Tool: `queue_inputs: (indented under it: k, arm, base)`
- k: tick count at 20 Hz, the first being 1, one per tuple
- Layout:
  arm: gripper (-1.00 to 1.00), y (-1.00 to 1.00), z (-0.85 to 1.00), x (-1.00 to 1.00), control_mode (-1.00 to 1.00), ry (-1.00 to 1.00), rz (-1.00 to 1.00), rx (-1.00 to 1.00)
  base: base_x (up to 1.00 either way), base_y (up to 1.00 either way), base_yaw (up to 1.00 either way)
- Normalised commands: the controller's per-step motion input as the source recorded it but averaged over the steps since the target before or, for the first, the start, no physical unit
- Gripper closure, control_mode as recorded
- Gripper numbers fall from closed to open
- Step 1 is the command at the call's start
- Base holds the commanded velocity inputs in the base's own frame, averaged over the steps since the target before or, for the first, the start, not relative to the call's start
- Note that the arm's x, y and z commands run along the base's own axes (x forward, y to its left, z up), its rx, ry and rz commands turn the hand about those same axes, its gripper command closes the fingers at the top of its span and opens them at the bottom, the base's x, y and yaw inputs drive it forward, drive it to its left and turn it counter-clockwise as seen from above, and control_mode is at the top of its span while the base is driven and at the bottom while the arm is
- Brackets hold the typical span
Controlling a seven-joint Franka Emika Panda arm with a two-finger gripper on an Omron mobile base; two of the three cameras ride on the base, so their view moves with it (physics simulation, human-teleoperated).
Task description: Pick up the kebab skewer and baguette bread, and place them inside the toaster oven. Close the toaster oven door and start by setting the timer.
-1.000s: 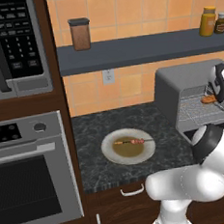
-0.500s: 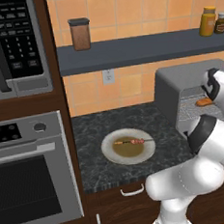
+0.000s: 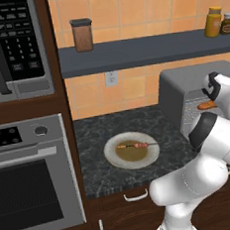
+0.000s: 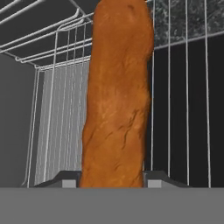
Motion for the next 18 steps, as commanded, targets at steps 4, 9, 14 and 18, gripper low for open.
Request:
queue_inputs:
  k: [4, 9, 14, 18]
  arm:
    - [1.0, 0.0, -0.08, 0.31, -1.0, 0.0, 0.0, 0.0]
    - [1.0, 0.0, -0.32, 0.39, -1.0, -0.01, 0.0, 0.0]
    - [1.0, 0.0, -0.41, 0.3, -1.0, 0.0, 0.0, 0.04]
    - [1.0, 0.06, -0.38, 0.28, -1.0, 0.0, -0.07, 0.17]
  base:
    - [0.0, 0.0, 0.0]
    - [0.0, 0.0, 0.0]
    - [0.0, 0.0, 0.0]
    - [0.0, 0.0, 0.0]
